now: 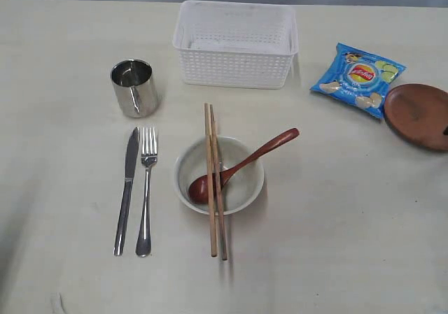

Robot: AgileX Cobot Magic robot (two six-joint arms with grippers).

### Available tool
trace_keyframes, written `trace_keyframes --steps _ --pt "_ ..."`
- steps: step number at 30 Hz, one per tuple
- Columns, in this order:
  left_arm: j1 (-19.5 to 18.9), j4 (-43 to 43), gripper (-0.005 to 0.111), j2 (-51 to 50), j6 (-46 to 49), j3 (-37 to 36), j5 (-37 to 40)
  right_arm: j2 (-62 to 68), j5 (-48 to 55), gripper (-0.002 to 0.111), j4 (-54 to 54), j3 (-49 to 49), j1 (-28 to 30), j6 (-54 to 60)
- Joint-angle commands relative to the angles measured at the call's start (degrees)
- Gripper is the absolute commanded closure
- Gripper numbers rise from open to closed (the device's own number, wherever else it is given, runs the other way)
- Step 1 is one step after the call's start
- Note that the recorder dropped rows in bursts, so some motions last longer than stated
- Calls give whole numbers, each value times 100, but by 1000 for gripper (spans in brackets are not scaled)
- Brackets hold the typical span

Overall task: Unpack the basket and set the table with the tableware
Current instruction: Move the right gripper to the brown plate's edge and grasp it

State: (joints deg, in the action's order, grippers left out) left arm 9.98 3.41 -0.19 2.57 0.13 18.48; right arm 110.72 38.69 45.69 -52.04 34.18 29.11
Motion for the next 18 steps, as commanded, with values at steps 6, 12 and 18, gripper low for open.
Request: trace_keyframes --steps 6,12,18 --pt "-14 -49 107 19 -2 -13 -3 32 -515 87 -79 10 39 61" --pt "-14 -49 107 19 -2 -13 -3 32 -584 109 -148 10 39 72" --pt "-14 -49 107 19 -2 -13 -3 -83 -562 109 -336 10 39 39"
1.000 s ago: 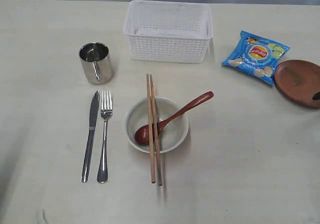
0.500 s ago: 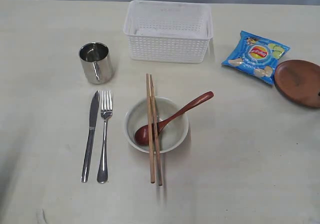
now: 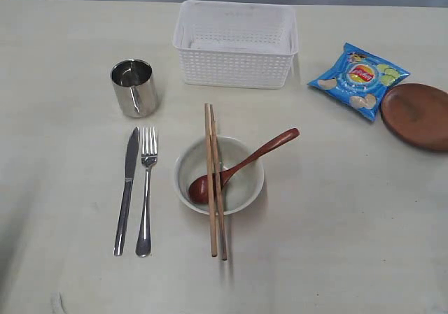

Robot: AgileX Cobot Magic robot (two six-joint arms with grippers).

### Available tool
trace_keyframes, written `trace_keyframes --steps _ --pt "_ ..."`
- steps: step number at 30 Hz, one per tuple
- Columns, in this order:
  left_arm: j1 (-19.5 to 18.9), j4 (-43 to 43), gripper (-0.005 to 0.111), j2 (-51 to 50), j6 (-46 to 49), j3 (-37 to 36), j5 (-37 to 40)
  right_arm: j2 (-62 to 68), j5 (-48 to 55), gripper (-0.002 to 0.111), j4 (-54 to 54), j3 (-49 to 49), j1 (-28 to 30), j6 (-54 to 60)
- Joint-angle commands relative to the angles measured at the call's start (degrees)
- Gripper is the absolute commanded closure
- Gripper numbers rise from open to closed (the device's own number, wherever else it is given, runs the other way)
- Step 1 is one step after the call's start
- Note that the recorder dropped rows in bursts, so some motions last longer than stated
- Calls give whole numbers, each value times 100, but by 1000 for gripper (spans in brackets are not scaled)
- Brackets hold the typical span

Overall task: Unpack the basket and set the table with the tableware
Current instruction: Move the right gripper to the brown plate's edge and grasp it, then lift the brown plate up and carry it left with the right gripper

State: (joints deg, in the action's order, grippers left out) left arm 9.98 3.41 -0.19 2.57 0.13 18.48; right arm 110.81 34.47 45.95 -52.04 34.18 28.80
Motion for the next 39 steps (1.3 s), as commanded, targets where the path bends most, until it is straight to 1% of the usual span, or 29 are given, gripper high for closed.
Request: trace_keyframes --steps 1,10,18,22,27,30,35,39 --pt "-14 -49 107 19 -2 -13 -3 -174 -140 109 -444 10 39 28" --pt "-14 -49 107 19 -2 -13 -3 -1066 -115 109 -1186 10 39 -485" --pt "-14 -49 107 19 -2 -13 -3 -1655 321 109 -1176 10 39 -572" --pt "-14 -49 107 19 -2 -13 -3 -1900 490 109 -991 10 29 -626" --pt "-14 -49 107 19 -2 -13 -3 -2150 810 109 -200 10 -74 -266" --pt "-14 -49 107 19 -2 -13 -3 -2213 947 109 197 10 -409 -36" --pt "-14 -49 107 19 -2 -13 -3 -2211 848 109 309 10 -1459 -91" --pt "-14 -49 107 19 -2 -13 -3 -2200 426 109 665 -84 -2203 -105"
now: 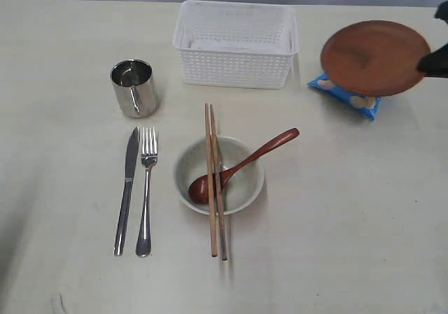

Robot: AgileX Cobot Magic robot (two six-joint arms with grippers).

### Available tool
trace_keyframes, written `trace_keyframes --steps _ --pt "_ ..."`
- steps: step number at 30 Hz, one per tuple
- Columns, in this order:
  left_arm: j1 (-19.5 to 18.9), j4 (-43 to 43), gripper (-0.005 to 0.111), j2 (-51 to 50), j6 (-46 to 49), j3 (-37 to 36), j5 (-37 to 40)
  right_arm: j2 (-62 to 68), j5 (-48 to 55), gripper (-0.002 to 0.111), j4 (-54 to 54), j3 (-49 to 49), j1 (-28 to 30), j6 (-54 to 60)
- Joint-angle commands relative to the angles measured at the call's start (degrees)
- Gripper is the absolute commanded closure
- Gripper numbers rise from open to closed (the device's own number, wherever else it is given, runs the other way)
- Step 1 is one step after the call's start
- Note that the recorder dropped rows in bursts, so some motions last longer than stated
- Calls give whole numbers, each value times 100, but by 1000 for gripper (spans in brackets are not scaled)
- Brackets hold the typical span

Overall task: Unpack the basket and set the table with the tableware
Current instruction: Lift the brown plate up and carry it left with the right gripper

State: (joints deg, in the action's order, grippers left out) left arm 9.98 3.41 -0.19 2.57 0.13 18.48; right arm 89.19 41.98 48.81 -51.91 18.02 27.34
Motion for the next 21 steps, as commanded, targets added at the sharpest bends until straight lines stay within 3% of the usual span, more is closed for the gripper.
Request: trace_keyframes --steps 1,5,10,15,21 --pt "-14 -49 107 19 -2 -13 -3 -27 -443 109 379 -195 -819 -23" --pt "-14 -49 107 19 -2 -13 -3 -14 -851 109 222 -468 -1394 -59" --pt "-14 -49 107 19 -2 -13 -3 -14 -1218 109 -1000 -662 -1759 -1009" --pt "-14 -49 107 19 -2 -13 -3 213 -959 109 -1763 -662 -1814 -1457" --pt "-14 -49 107 19 -2 -13 -3 585 -772 109 -1700 -662 -1838 -1470"
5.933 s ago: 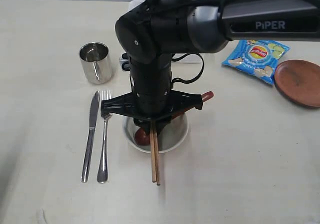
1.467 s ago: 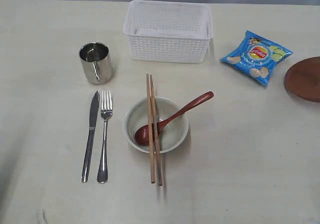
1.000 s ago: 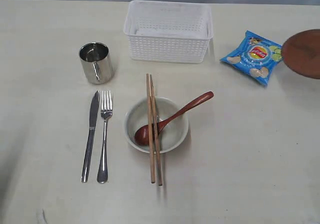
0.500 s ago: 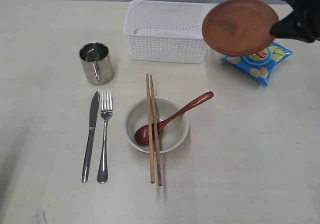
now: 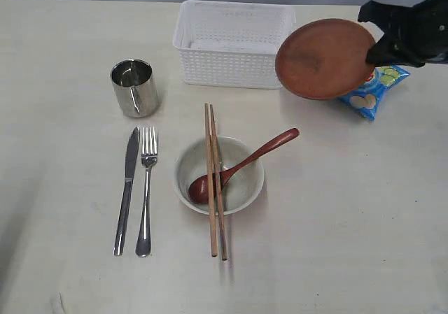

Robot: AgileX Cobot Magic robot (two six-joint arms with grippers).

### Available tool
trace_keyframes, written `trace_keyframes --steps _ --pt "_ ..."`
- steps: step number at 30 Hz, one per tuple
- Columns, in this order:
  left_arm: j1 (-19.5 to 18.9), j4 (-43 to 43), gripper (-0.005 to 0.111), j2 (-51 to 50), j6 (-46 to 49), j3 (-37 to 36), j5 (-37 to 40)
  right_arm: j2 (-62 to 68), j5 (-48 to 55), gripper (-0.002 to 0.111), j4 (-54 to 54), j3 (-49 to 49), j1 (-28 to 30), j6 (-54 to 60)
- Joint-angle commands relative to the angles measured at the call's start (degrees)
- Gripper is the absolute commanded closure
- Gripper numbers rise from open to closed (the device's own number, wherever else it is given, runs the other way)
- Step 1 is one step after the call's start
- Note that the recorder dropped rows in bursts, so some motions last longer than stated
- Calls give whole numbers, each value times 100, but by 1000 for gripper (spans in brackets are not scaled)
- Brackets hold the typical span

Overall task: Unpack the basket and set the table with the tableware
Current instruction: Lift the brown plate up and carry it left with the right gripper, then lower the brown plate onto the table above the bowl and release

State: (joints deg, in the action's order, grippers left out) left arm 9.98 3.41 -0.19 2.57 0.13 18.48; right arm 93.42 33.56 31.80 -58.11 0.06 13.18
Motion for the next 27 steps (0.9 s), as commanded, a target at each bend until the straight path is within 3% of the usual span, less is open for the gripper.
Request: trace_keyframes --steps 1,12,19,27 --pt "-14 -49 107 19 -2 -13 -3 208 75 109 1 -42 -87 -34" --pt "-14 -49 107 19 -2 -13 -3 206 -30 109 -195 -42 -418 6" --pt "-14 -49 107 19 -2 -13 -3 2 -7 109 -1287 -42 -418 -695" --pt "-14 -49 107 19 -2 -13 -3 370 -135 109 -927 -42 -432 -695"
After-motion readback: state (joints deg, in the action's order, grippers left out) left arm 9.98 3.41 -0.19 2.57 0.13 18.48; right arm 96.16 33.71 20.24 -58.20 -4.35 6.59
